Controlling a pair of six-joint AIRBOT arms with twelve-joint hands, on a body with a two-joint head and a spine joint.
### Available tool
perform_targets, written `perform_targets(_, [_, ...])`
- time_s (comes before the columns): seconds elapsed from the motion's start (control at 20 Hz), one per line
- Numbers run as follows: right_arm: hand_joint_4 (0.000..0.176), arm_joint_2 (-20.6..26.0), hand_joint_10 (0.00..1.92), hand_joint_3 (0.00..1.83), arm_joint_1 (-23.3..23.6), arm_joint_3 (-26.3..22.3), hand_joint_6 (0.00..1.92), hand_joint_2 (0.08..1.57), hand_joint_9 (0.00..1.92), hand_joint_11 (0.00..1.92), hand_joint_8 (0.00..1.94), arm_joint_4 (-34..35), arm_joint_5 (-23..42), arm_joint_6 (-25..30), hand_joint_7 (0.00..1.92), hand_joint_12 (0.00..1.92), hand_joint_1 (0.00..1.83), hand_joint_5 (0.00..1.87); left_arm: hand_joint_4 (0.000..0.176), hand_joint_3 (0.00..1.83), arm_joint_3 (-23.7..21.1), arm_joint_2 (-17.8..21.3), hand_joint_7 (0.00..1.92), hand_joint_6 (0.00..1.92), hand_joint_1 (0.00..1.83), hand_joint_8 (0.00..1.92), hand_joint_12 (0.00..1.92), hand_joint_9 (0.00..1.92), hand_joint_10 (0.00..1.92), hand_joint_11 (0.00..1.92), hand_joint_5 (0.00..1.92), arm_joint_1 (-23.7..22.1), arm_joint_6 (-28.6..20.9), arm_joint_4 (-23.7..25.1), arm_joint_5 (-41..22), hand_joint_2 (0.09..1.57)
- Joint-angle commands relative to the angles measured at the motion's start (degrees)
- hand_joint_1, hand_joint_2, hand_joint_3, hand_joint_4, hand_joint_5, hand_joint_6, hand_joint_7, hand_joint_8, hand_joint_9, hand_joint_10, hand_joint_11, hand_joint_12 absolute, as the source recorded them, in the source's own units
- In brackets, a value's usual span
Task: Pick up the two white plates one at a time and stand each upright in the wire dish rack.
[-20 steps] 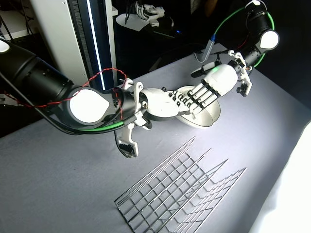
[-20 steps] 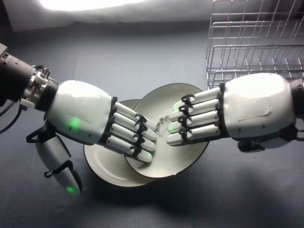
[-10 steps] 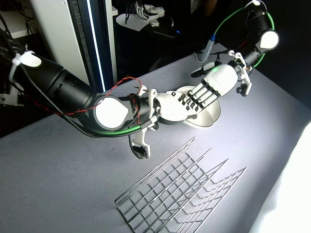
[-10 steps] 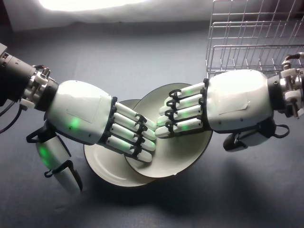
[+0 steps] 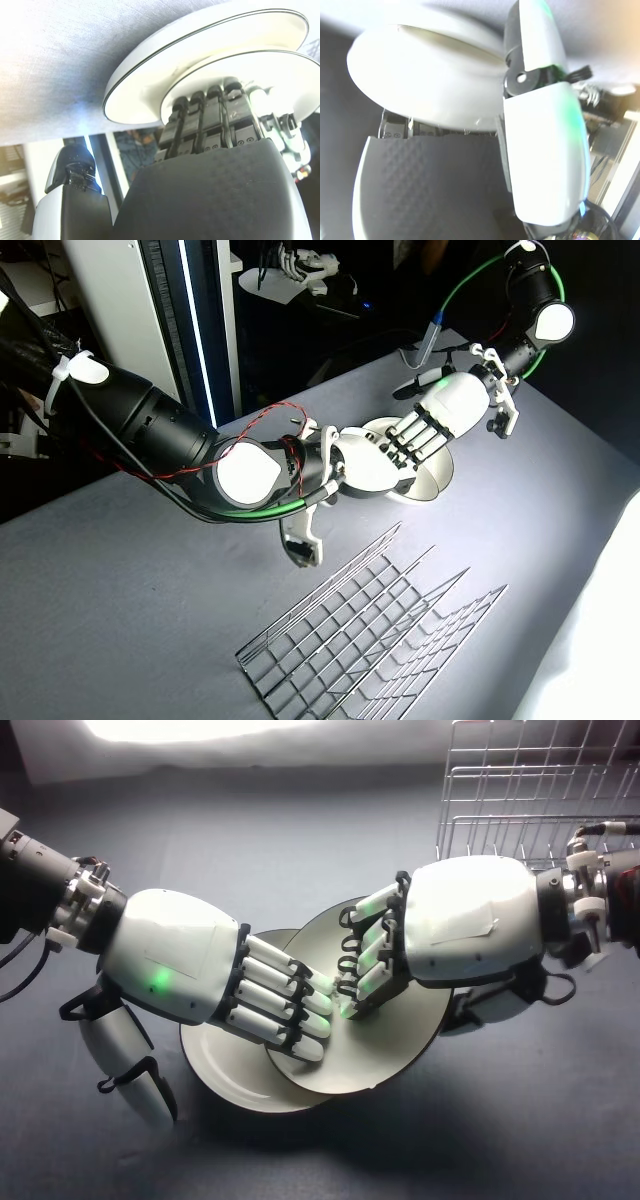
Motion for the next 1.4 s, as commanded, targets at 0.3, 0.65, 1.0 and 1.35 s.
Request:
perform_targets(0.3, [0.000,0.39,0.74,0.00,-0.31,0.15,0.75,1.04,1.13,0.88,0.60,1.12,0.95,-0.26,1.22,1.26,1.28,1.10,0.000,0.00,-0.15,-0.95,0.00,0.00,0.00,0.00,0.00,0.00,0.00,0.00,0.03,0.58,-0.49,2.14,2.43,1.06])
perform_targets(0.65, [0.000,0.45,1.07,0.00,-0.31,0.08,0.73,1.04,1.05,0.84,0.52,3.52,2.90,-0.35,1.20,1.26,1.39,1.08,0.000,0.00,-2.27,3.36,0.00,0.00,0.00,0.00,0.00,0.00,0.00,0.00,0.04,-3.26,-2.54,-2.23,0.84,1.06])
perform_targets(1.0, [0.000,2.87,1.07,0.00,2.23,-3.85,0.82,1.06,1.03,0.83,0.63,9.72,5.17,-0.34,1.12,1.22,1.39,1.06,0.000,0.00,-7.99,11.61,0.00,0.00,0.00,0.00,0.00,0.00,0.00,0.00,0.02,-8.49,-5.80,-5.17,-0.67,1.07])
perform_targets(1.35, [0.000,7.12,1.01,0.00,5.31,-10.37,0.80,1.05,1.05,0.86,0.59,15.97,4.33,-0.19,1.16,1.14,1.39,1.08,0.000,0.00,-8.57,15.85,0.00,0.00,0.00,0.00,0.00,0.00,0.00,0.00,0.02,-14.88,-10.59,-3.03,-3.59,1.06])
